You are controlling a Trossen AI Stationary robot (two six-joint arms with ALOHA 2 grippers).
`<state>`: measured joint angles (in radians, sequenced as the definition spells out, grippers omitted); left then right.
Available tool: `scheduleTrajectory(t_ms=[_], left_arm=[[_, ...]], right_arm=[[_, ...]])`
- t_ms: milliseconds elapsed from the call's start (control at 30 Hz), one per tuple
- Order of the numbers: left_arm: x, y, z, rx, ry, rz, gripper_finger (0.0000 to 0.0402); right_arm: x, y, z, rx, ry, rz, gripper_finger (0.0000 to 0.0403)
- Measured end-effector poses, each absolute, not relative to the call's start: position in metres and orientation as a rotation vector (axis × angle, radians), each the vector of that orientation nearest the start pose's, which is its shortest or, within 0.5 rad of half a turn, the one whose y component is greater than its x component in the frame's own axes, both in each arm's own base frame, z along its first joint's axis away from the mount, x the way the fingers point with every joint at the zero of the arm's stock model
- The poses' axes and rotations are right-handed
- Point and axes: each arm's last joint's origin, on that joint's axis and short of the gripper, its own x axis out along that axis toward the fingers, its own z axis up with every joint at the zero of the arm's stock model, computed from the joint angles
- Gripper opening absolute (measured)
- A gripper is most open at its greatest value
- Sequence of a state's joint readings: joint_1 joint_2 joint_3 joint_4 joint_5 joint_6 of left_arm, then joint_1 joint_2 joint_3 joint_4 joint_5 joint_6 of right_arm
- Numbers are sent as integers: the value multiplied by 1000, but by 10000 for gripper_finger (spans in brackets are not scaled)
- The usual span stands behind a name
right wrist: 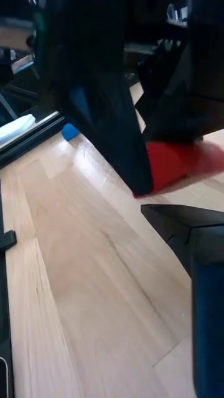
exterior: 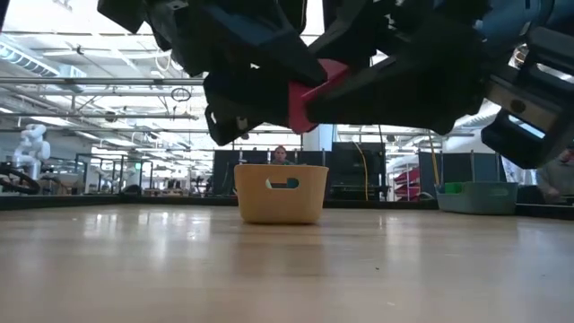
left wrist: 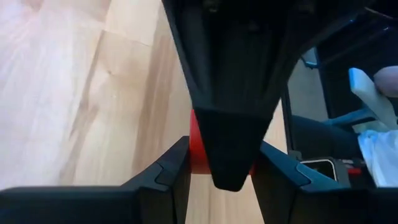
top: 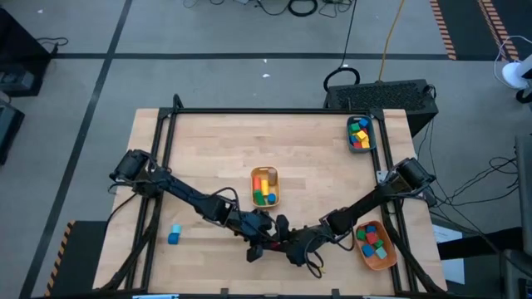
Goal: Sort blocks by size
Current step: Put the red half-circle block into the orange bin
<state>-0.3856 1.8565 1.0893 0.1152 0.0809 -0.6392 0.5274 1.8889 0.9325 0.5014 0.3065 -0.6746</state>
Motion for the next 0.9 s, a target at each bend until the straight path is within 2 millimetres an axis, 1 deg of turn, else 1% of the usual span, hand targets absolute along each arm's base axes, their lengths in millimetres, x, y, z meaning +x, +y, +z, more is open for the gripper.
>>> scheduleTrajectory(t_ms=[167,433,567,633,767,833,900], left_arm=[[360,-149,173,-499,760,-260,136],[360,-149,172,-505,770,-277,136],[361,-148,172,-501,762,-255,137],[361,-148,172,-496,757,-244,160],[361,-146,172,-489,753,-223,229],[360,-146,171,-495,770,-239,251],[358,-147,173,-504,788,-260,262]], right_arm=[[332,182,147,-858,331,352,138],[332,182,147,-876,328,359,74],[332,182,147,-876,329,365,72],[332,182,147,-866,328,369,71],[330,184,147,-821,340,370,71],[327,186,148,-815,358,386,71],[322,189,152,-806,381,405,72]])
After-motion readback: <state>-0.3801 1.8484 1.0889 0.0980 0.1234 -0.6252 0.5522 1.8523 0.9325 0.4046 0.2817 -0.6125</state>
